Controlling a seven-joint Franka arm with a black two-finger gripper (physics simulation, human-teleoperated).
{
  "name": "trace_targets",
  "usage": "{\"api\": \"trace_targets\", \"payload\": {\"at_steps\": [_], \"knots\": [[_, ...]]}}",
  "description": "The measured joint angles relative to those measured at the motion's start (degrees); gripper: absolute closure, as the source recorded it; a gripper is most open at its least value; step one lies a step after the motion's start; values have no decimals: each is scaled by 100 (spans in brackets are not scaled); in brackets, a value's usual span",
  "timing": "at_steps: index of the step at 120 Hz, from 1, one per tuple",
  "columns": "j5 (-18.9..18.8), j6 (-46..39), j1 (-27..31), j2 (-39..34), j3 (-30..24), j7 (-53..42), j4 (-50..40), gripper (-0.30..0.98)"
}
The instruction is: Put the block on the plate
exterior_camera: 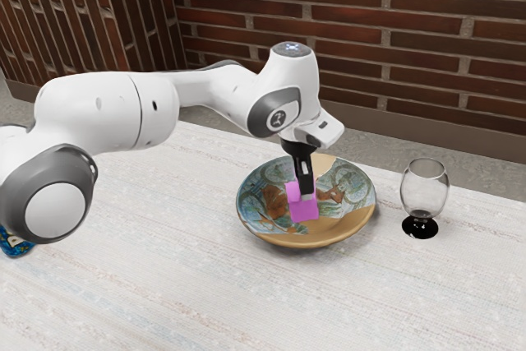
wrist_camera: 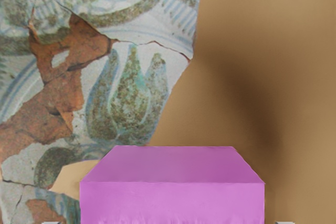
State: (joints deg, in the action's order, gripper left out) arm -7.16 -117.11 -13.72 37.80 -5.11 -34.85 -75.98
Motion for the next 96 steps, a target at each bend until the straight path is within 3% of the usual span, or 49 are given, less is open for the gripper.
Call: {"api": "trace_targets", "payload": {"at_steps": [59, 96], "knots": [[-178, 292, -152, -267, 48, 187, 52, 1], [-169, 1013, -79, -1045, 82, 300, -38, 0]]}}
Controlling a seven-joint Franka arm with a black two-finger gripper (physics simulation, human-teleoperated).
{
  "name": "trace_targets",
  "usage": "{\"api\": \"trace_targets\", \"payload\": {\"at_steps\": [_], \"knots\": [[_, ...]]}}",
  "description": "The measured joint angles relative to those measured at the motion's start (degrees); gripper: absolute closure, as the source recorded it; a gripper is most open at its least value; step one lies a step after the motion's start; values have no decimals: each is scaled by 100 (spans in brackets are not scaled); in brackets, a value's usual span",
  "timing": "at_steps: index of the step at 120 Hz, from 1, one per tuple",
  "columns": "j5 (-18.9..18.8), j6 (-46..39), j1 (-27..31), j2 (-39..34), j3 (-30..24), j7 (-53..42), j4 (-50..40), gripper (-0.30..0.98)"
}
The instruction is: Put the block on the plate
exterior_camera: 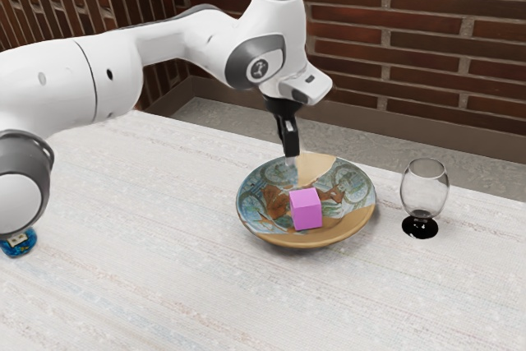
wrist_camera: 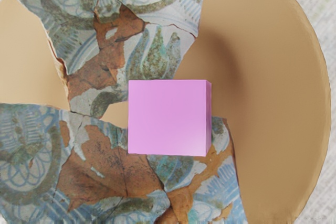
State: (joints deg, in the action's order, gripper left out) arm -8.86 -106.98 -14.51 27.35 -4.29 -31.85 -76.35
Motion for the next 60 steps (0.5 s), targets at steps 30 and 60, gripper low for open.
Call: {"api": "trace_targets", "payload": {"at_steps": [30, 60], "knots": [[9, 438, 11, -313, 296, 288, -42, 0], [117, 923, 80, -841, 1115, 883, -369, 0]]}}
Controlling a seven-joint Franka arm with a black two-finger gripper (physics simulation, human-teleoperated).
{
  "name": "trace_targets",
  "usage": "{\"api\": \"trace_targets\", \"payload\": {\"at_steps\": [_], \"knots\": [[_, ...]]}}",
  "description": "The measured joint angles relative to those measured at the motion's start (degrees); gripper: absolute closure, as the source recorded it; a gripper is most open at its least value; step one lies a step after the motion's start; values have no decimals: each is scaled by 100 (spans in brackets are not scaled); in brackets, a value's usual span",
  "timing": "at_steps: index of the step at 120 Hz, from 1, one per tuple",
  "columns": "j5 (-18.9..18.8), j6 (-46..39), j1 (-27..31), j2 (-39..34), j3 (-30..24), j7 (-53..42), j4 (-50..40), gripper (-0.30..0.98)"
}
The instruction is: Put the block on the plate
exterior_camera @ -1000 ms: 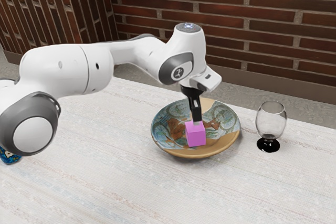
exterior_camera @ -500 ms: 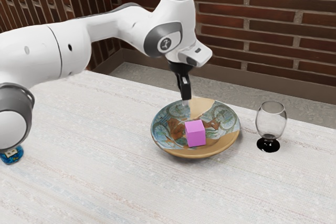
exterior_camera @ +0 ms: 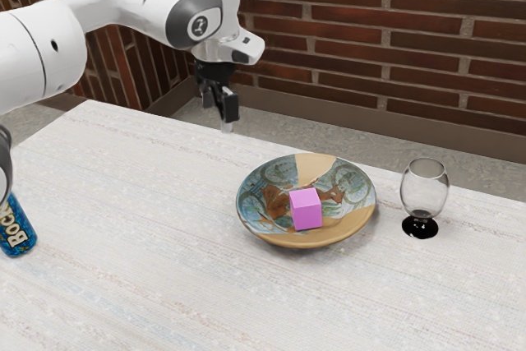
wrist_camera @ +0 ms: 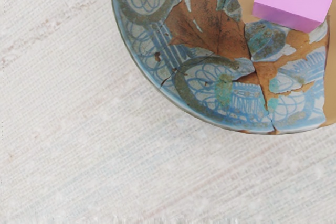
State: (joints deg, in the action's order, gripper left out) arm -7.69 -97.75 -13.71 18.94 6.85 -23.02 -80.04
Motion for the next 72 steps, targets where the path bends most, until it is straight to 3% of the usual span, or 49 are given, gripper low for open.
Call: {"api": "trace_targets", "payload": {"at_steps": [33, 72], "knots": [[253, 262, 169, -717, 854, 619, -526, 0], [245, 647, 817, -1298, 807, 1081, -424, 0]]}}
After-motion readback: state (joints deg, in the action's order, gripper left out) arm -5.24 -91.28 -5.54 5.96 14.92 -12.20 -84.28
